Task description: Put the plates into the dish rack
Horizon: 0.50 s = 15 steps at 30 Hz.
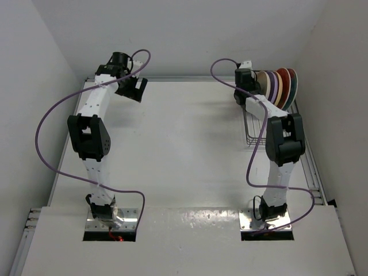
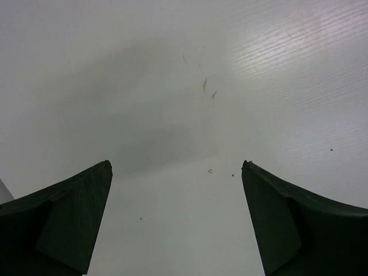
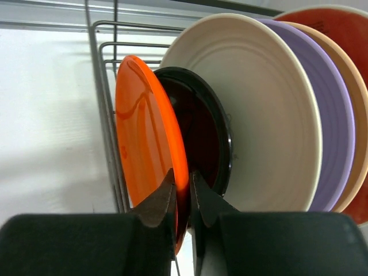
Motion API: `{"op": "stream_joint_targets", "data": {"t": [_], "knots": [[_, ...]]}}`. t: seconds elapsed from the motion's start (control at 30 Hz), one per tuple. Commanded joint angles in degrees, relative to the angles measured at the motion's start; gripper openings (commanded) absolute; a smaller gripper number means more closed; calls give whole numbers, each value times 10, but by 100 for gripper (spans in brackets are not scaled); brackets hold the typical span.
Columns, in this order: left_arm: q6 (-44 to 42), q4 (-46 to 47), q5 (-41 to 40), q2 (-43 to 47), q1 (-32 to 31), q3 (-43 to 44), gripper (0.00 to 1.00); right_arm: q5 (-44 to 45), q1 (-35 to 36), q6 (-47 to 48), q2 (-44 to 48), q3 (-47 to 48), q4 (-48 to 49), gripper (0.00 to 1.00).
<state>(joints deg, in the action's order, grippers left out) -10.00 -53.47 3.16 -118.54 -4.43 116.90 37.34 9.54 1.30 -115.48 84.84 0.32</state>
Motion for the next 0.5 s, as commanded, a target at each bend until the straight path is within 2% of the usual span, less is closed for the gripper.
{"op": "stream_joint_targets", "data": {"t": [0.0, 0.1, 0.17, 0.33, 0.47], "knots": [[-4, 7, -4, 16, -1, 0, 100, 21, 6, 24, 3, -2, 14, 18], [-4, 7, -4, 16, -1, 0, 100, 19, 7, 20, 18, -4, 11, 31], [-4, 7, 1, 16, -1, 0, 100, 18, 7, 20, 25, -4, 13, 32], [-4, 7, 1, 16, -1, 0, 100, 19, 5, 30, 57, 0, 16, 47], [-4, 7, 6, 16, -1, 0, 100, 8, -3, 22, 82, 8, 8, 47]]}}
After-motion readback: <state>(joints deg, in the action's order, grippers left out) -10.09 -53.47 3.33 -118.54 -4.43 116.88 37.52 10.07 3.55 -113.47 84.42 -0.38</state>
